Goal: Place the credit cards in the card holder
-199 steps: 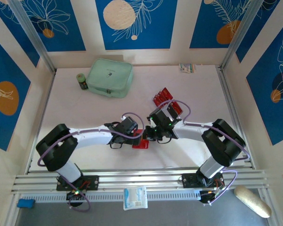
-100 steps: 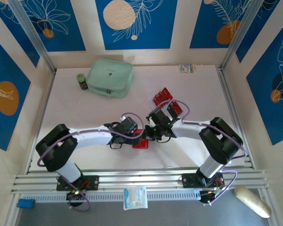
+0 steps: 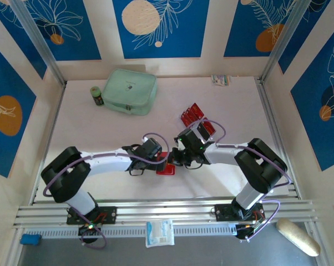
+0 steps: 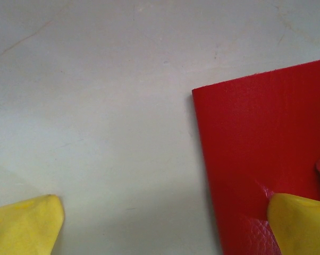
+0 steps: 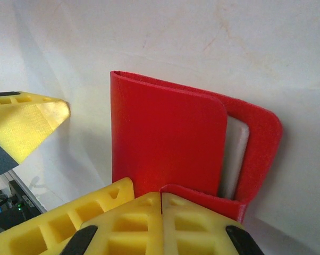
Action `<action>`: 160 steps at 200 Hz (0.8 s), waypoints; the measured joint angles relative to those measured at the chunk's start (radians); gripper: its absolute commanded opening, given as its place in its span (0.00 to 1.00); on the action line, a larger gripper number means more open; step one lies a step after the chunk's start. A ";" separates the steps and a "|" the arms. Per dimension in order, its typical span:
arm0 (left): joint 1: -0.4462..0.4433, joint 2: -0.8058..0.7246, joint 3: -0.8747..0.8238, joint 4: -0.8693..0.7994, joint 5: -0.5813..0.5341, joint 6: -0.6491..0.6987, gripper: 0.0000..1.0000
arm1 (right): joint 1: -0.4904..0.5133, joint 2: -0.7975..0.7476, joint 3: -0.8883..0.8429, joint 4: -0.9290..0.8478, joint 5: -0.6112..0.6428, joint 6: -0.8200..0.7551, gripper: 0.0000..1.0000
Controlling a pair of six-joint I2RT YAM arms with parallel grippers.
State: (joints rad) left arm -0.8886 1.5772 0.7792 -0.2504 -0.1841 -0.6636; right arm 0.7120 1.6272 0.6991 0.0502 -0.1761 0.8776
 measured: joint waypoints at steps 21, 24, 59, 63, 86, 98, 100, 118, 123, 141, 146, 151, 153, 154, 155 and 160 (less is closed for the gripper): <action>0.000 -0.008 -0.001 -0.006 0.000 -0.001 1.00 | -0.001 0.001 -0.001 0.005 -0.005 0.007 0.00; 0.000 -0.008 -0.001 -0.008 0.000 -0.001 1.00 | -0.002 0.001 -0.001 0.005 -0.005 0.007 0.00; 0.019 -0.021 0.011 -0.059 0.010 0.016 1.00 | -0.001 0.000 -0.001 0.006 -0.008 0.011 0.00; 0.023 -0.021 0.015 -0.065 0.011 0.019 1.00 | -0.001 0.000 -0.001 0.006 -0.008 0.011 0.00; 0.046 -0.020 0.030 -0.075 0.015 0.045 1.00 | -0.001 0.000 -0.001 0.006 -0.008 0.011 0.00; 0.053 -0.020 0.032 -0.073 0.019 0.058 1.00 | -0.001 0.000 -0.001 0.006 -0.008 0.011 0.00; 0.054 -0.020 0.032 -0.073 0.019 0.061 1.00 | -0.001 0.000 -0.001 0.006 -0.008 0.011 0.00; 0.055 -0.015 0.031 -0.069 0.032 0.072 1.00 | -0.001 -0.001 -0.001 0.006 -0.009 0.011 0.00; 0.055 -0.013 0.031 -0.067 0.038 0.074 1.00 | -0.001 -0.001 -0.001 0.006 -0.009 0.010 0.00; 0.055 -0.003 0.027 -0.050 0.057 0.083 1.00 | -0.001 -0.002 0.003 0.000 -0.009 0.010 0.00; 0.055 0.000 0.026 -0.045 0.063 0.084 1.00 | -0.001 -0.002 0.006 -0.006 -0.009 0.010 0.00; 0.055 0.003 0.024 -0.040 0.064 0.087 1.00 | -0.001 -0.002 0.010 -0.013 -0.009 0.010 0.00; 0.055 0.004 0.024 -0.039 0.064 0.088 1.00 | -0.001 -0.002 0.012 -0.016 -0.008 0.010 0.00; 0.055 0.005 0.024 -0.039 0.064 0.088 1.00 | 0.000 -0.002 0.014 -0.019 -0.008 0.009 0.00; 0.055 0.005 0.024 -0.039 0.065 0.089 1.00 | 0.000 -0.002 0.014 -0.020 -0.008 0.009 0.00; 0.055 0.005 0.024 -0.038 0.067 0.090 1.00 | 0.000 -0.002 0.019 -0.028 -0.008 0.009 0.00</action>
State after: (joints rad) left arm -0.8337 1.5818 0.8028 -0.2882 -0.1169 -0.5732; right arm 0.7124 1.6253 0.7177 0.0219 -0.1837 0.8864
